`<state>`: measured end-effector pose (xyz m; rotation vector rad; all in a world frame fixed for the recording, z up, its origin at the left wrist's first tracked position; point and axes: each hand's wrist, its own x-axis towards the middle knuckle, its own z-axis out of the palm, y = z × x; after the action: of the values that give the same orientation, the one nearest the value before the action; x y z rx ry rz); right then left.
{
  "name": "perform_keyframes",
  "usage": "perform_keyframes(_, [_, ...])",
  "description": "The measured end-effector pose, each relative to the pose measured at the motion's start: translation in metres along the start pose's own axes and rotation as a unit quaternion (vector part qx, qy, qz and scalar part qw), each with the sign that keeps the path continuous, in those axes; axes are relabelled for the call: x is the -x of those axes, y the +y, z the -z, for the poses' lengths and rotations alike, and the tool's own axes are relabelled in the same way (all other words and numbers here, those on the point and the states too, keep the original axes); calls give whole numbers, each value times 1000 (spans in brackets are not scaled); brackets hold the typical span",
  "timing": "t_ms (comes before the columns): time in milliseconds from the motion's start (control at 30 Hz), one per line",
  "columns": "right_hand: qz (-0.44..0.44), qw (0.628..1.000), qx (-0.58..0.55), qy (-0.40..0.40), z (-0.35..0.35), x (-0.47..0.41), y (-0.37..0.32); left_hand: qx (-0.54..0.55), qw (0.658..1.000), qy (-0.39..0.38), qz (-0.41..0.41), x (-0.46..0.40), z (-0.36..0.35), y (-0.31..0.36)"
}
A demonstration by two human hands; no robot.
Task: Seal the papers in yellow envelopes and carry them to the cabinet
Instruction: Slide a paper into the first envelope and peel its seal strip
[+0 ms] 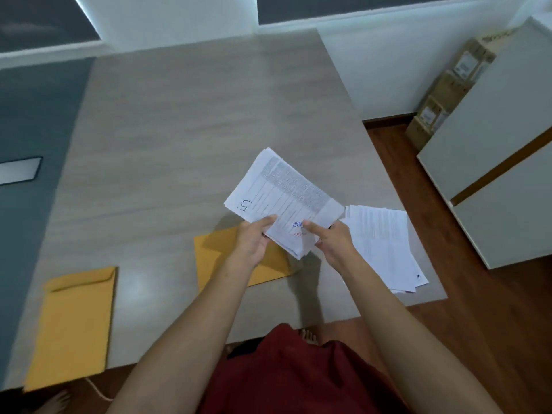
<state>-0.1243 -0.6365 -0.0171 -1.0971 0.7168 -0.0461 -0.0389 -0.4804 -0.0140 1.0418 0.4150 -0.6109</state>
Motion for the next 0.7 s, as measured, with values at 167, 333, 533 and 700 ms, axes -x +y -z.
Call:
perform_keyframes(167, [66,984,165,28,-30,-3,-1,-179,980,55,-74,2,68,53])
perform_keyframes(333, [116,966,233,3,-40,3,0,-421,899,57,-108,2,91,67])
perform_keyframes(533, [50,952,298,49,-33,10,44,-512,852,95,-47,-6,115,19])
perform_keyframes(700, [27,947,312,80,-31,7,49,-539,832,113,-70,-8,110,13])
